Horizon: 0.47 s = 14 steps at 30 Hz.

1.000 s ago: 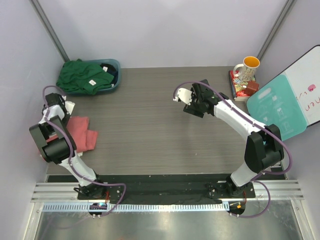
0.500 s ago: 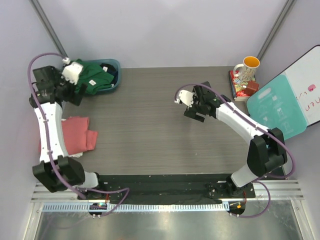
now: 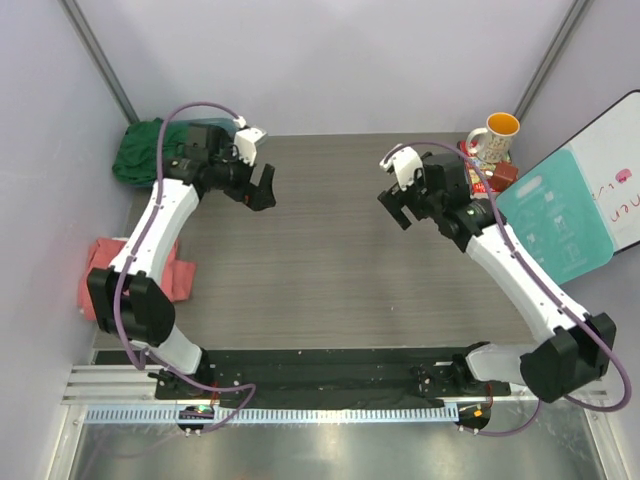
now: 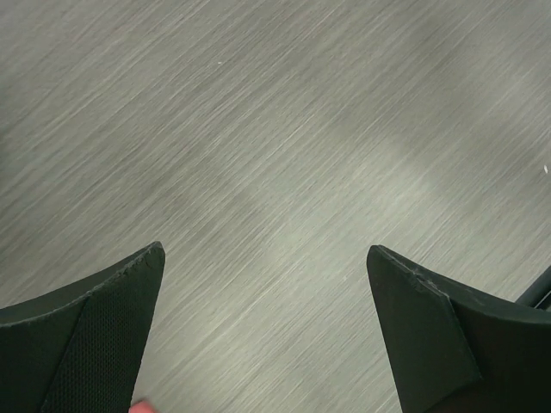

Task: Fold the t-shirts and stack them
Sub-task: Put the neatly folded tshirt into the corner of the board with the left arm

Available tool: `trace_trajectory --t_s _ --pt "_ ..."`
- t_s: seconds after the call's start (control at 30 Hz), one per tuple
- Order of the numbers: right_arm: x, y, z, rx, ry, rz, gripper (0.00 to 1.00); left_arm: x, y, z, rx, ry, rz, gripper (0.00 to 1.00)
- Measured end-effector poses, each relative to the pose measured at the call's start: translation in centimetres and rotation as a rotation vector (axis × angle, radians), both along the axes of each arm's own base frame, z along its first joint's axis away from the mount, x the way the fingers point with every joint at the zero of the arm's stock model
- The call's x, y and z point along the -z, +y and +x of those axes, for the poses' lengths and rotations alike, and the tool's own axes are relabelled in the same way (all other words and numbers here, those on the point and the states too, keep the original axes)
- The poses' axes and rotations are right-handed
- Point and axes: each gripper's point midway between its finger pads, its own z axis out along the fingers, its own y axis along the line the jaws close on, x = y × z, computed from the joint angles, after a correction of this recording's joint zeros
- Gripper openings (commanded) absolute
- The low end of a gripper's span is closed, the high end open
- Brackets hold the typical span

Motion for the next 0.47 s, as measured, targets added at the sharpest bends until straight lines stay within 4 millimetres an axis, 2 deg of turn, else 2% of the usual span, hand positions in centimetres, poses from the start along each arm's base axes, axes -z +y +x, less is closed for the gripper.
trace_trajectory --t_s 0.1,0.2,0.47 --pt "-2.6 0.0 -0.3 0.081 -0.063 0.125 1.00 1.1 -1.4 0.5 -0.011 0.029 -0.003 1.00" --pt "-3.9 -0.5 -0.3 0.146 -0.104 0.195 1.00 0.9 -2.1 0.8 -0.018 0.021 -0.007 1.00" --pt "-3.3 -3.7 0.1 0.337 -0.116 0.289 1.00 0.2 -2.2 1.8 -0.052 -0.021 0.006 1.00"
